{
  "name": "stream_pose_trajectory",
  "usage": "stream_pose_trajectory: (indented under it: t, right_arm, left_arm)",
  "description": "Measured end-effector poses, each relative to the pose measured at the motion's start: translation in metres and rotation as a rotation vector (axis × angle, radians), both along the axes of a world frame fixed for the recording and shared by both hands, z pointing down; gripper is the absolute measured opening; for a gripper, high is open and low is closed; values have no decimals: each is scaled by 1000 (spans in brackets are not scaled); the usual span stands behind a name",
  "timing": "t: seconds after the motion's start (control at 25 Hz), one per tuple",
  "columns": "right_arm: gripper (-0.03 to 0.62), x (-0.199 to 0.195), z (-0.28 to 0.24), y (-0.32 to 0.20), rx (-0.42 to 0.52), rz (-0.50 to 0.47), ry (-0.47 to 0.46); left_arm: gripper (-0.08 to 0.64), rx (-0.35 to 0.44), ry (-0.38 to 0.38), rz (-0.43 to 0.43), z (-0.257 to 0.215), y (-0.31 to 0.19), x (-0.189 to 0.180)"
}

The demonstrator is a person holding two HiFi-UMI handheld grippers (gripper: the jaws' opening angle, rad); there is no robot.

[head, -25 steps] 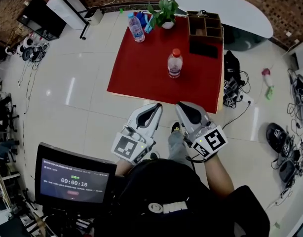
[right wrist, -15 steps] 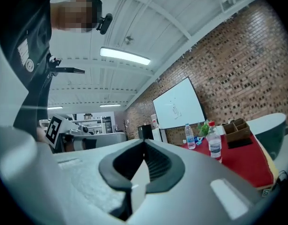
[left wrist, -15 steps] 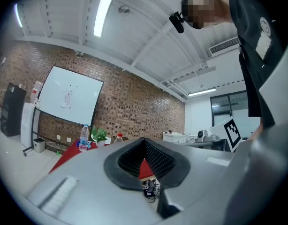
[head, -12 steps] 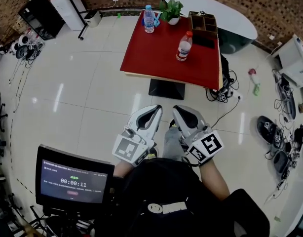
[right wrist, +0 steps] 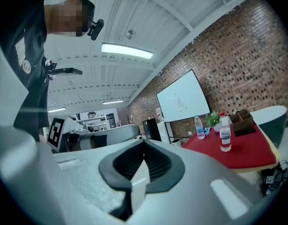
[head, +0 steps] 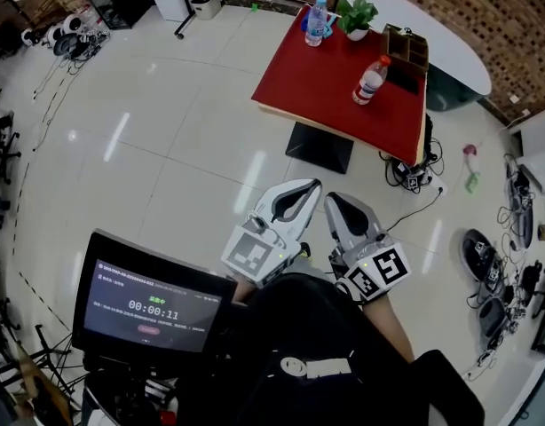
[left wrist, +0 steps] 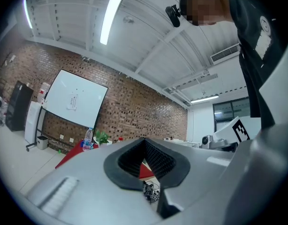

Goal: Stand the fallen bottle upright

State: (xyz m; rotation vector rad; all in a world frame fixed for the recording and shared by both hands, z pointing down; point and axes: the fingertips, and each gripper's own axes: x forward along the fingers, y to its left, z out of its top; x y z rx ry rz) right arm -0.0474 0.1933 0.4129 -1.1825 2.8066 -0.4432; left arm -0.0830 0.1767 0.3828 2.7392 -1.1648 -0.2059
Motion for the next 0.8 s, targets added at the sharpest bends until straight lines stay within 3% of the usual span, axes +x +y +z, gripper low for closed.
stream_pose_trajectory:
  t: [0.2,0.4,0.8]
  right_arm:
    - [3,-4,1,8,-26,-2,-32]
    - [3,7,-5,37,-16,5,-45]
    - [3,14,-18,22,30,3,-32]
  left_arm:
    - [2,-49,-33,-19,6,4,-3]
    - [2,-10,-39,17,-3,32,15]
    - [2,12,-43,50,-15,15,31]
